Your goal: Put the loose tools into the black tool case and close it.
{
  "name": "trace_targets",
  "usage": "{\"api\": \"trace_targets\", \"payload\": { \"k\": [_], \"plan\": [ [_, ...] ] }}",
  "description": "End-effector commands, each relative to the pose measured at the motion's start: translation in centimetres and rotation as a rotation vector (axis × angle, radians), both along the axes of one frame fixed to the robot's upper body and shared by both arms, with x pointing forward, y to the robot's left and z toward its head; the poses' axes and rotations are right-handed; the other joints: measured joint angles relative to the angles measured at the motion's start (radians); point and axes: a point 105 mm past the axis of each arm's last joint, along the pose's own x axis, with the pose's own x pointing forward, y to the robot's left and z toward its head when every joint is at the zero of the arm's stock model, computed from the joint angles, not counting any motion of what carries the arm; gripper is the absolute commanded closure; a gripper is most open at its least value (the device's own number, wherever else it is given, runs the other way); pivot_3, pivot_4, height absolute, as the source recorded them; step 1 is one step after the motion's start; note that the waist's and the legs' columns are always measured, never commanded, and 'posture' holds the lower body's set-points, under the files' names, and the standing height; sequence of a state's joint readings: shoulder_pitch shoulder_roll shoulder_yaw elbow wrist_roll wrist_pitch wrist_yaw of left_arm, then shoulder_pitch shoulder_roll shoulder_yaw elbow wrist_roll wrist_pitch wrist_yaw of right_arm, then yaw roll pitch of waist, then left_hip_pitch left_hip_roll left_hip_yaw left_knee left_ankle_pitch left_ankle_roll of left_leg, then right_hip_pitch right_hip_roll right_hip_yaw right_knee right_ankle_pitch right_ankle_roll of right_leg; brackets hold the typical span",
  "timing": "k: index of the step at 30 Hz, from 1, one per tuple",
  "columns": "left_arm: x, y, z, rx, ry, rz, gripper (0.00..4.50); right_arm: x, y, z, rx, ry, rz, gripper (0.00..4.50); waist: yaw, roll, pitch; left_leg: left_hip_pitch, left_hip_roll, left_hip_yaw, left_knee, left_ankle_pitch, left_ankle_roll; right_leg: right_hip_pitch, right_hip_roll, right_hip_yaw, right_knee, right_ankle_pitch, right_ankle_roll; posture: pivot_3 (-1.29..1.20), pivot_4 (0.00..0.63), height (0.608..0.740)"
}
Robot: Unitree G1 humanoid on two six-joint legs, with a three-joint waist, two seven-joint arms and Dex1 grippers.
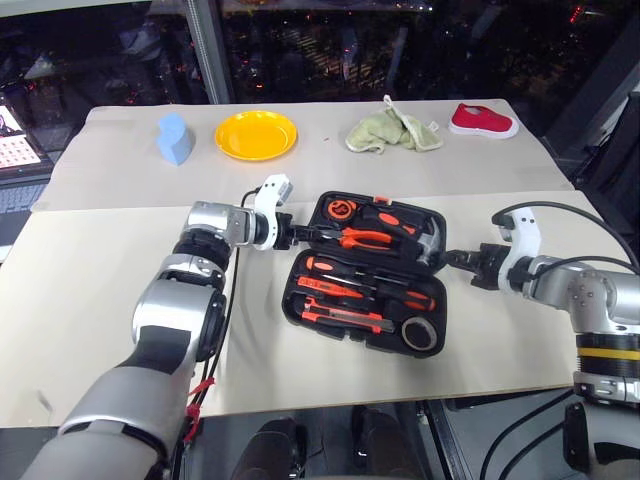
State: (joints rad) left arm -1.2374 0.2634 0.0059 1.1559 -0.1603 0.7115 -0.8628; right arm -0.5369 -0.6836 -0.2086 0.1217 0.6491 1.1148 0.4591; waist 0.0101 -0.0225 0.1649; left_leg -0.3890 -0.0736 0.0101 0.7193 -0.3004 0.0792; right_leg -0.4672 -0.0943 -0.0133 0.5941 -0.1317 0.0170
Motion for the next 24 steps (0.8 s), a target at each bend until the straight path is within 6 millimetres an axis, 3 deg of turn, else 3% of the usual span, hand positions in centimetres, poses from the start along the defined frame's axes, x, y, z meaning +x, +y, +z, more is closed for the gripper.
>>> {"api": "trace_targets", "payload": {
  "k": [1, 4, 5, 17, 22, 24],
  "plan": [
    [0.4, -0.7, 1.2, -0.028, -0.034, 0.001, 3.42, 0.3, 0.4, 1.4, -0.002, -0.062, 0.028, 4.50, 0.000, 0.000, 0.000, 0.000, 0.000, 0.000, 0.000, 0.000, 0.000, 0.000, 0.000, 0.000, 0.000, 0.000, 0.000, 0.00, 0.150, 0.740],
    [0.3, -0.9, 1.3, -0.042, -0.033, -0.014, 4.38, 0.3, 0.6, 1.4, -0.016, -0.072, 0.038, 4.50, 0.000, 0.000, 0.000, 0.000, 0.000, 0.000, 0.000, 0.000, 0.000, 0.000, 0.000, 0.000, 0.000, 0.000, 0.000, 0.00, 0.150, 0.740],
    [0.2, -0.9, 1.3, -0.044, -0.032, -0.017, 4.45, 0.3, 0.6, 1.4, -0.019, -0.075, 0.039, 4.50, 0.000, 0.000, 0.000, 0.001, 0.000, 0.000, 0.000, 0.000, 0.000, 0.000, 0.000, 0.000, 0.000, 0.000, 0.000, 0.00, 0.150, 0.740],
    [-0.7, -1.6, 2.0, -0.135, -0.071, -0.122, 4.45, 0.6, 0.3, 3.6, 0.001, -0.235, 0.016, 4.50, -0.002, 0.000, 0.000, 0.000, 0.000, 0.000, 0.000, 0.000, 0.000, 0.000, 0.001, 0.000, 0.000, 0.000, 0.000, 0.00, 0.150, 0.740],
    [-1.2, -2.9, 4.0, -0.213, -0.199, -0.195, 4.45, 0.4, 0.6, 5.1, -0.066, -0.353, 0.048, 4.50, 0.002, 0.000, 0.000, -0.003, -0.001, 0.000, 0.000, 0.000, 0.000, -0.004, 0.000, 0.000, 0.001, 0.000, 0.000, 0.00, 0.150, 0.740],
    [-1.2, -3.4, 5.1, -0.222, -0.326, -0.195, 4.45, 0.4, 1.1, 6.0, -0.140, -0.443, 0.069, 4.50, 0.004, 0.000, 0.000, -0.005, -0.002, 0.000, 0.001, 0.000, 0.000, -0.006, 0.001, 0.000, 0.001, 0.000, 0.000, 0.00, 0.150, 0.740]
  ]
}}
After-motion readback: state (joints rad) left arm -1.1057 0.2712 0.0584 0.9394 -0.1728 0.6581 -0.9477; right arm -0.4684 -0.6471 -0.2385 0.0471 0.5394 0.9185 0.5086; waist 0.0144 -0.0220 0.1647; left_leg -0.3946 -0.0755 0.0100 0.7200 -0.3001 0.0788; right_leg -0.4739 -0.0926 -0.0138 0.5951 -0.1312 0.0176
